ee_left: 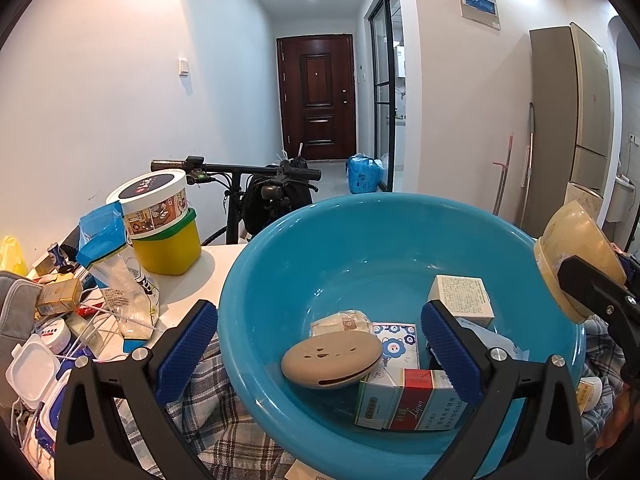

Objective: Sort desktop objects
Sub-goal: 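Lower the cream tin into the blue basin and open the right tool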

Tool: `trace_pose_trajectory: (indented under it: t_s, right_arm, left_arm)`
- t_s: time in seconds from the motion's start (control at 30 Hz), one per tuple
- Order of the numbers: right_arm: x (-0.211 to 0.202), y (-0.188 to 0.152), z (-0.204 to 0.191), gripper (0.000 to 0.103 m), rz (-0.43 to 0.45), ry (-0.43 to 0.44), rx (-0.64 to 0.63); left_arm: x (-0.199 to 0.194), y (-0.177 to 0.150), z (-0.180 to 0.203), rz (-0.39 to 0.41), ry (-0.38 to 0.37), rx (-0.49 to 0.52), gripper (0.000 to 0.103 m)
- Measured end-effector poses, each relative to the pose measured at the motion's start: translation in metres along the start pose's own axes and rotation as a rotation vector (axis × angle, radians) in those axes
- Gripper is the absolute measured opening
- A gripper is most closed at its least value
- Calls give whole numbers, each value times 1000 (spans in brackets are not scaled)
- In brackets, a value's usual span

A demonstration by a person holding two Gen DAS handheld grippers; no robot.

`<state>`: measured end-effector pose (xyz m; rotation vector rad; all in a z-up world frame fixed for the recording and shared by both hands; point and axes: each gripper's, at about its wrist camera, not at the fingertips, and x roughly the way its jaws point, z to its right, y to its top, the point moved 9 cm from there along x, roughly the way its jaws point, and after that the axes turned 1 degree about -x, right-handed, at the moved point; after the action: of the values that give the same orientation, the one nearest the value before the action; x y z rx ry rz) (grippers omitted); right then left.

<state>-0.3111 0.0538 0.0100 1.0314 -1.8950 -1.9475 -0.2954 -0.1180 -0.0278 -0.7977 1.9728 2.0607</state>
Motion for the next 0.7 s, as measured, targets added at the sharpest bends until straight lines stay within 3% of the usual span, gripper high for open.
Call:
trace_pose_trajectory:
  t_s: [0.7]
  right_arm:
    - [-3, 3, -2, 74, 29, 0, -12]
  left_arm:
    - [-1, 1, 0, 8, -4, -5, 103]
